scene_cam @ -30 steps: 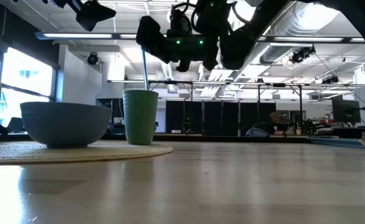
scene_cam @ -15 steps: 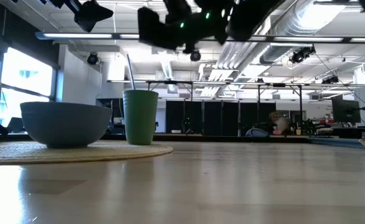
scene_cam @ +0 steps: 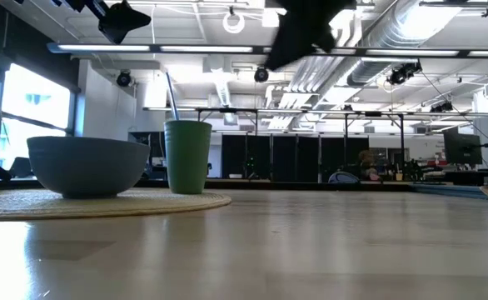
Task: Pick & Place Utensil
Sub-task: Put the gold spoon into the blue bowl on the brown mat
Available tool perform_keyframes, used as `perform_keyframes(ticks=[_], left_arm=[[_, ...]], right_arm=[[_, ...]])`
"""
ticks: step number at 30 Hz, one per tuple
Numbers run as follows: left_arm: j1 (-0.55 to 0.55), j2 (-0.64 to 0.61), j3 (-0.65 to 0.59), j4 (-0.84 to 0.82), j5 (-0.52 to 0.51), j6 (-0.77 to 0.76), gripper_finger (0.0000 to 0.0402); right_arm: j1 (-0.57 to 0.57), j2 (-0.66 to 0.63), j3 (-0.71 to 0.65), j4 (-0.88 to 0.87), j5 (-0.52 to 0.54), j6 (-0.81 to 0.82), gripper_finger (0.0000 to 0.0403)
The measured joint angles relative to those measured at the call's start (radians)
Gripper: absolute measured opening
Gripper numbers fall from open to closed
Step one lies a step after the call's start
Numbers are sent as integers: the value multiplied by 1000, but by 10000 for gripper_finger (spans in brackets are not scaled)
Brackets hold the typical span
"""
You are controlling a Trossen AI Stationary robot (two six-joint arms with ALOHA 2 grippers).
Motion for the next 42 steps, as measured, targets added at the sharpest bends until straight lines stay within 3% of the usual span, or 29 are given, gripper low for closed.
perform_keyframes(ticks=[7,10,14,26,37,42], left_arm=[[0,0,0,0,0,0,390],[0,0,0,0,0,0,389],[0,0,0,0,-1,0,390],[0,0,0,0,-3,0,389],[0,0,0,0,-2,0,390],[0,0,0,0,-2,0,389]], right_arm=[[31,-17,0,-663,-325,525,121],[45,-9,-1,-861,-421,639,121],[50,-5,-2,-998,-490,699,121],[-65,-4,-356,-900,-677,527,121],[-246,-4,-511,-720,-658,351,126],[-298,-3,-557,-740,-685,311,127]])
